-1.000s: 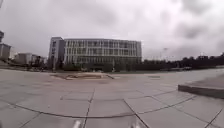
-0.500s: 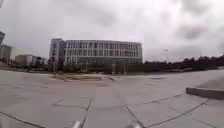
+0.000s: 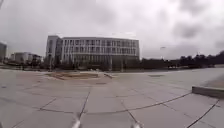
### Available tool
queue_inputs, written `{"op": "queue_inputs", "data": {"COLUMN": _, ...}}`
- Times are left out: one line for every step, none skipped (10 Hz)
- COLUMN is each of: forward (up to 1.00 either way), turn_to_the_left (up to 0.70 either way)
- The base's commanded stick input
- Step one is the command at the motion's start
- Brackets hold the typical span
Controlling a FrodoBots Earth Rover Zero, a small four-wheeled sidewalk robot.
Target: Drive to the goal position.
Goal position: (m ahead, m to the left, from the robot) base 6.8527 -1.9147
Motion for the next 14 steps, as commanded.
{"op": "queue_inputs", "data": {"forward": 0.70, "turn_to_the_left": 0.00}}
{"op": "queue_inputs", "data": {"forward": 0.70, "turn_to_the_left": 0.00}}
{"op": "queue_inputs", "data": {"forward": 0.70, "turn_to_the_left": 0.00}}
{"op": "queue_inputs", "data": {"forward": 0.70, "turn_to_the_left": 0.00}}
{"op": "queue_inputs", "data": {"forward": 0.70, "turn_to_the_left": 0.00}}
{"op": "queue_inputs", "data": {"forward": 0.70, "turn_to_the_left": 0.00}}
{"op": "queue_inputs", "data": {"forward": 0.70, "turn_to_the_left": 0.00}}
{"op": "queue_inputs", "data": {"forward": 0.70, "turn_to_the_left": 0.00}}
{"op": "queue_inputs", "data": {"forward": 0.70, "turn_to_the_left": 0.00}}
{"op": "queue_inputs", "data": {"forward": 0.70, "turn_to_the_left": 0.00}}
{"op": "queue_inputs", "data": {"forward": 0.70, "turn_to_the_left": 0.00}}
{"op": "queue_inputs", "data": {"forward": 0.70, "turn_to_the_left": 0.00}}
{"op": "queue_inputs", "data": {"forward": 0.70, "turn_to_the_left": 0.00}}
{"op": "queue_inputs", "data": {"forward": 0.70, "turn_to_the_left": 0.00}}
